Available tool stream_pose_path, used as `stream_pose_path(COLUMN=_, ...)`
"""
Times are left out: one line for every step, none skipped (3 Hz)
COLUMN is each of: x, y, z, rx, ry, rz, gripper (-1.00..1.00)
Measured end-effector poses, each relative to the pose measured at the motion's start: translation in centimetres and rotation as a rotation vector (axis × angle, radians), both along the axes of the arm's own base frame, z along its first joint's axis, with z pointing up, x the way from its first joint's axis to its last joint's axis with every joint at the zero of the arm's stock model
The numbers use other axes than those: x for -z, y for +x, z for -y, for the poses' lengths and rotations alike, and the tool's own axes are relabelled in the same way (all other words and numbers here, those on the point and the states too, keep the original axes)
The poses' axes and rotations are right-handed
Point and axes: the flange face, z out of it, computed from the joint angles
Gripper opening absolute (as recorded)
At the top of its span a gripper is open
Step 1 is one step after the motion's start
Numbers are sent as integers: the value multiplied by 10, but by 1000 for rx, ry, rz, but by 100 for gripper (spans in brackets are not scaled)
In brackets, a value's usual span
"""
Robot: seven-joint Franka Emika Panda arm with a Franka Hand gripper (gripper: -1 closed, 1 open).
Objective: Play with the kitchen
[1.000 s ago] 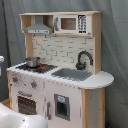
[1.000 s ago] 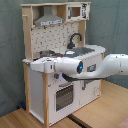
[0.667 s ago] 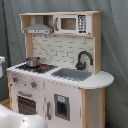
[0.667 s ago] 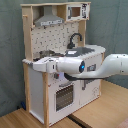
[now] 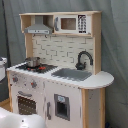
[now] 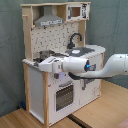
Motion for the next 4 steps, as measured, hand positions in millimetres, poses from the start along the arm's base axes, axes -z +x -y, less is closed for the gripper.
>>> stream_pose_path(x=2, y=-7, z=16, rx=-11, ry=-13, rz=-3, gripper=100)
stream_pose_path(x=4, y=-14, z=32, rx=-16, ry=-25, rz=-6, gripper=100)
stream_pose_path(x=7, y=-23, z=47, rx=-17, ry=-38, rz=-10, gripper=100)
stream_pose_path(x=13, y=-36, z=67, rx=-10, ry=-51, rz=-16, gripper=100)
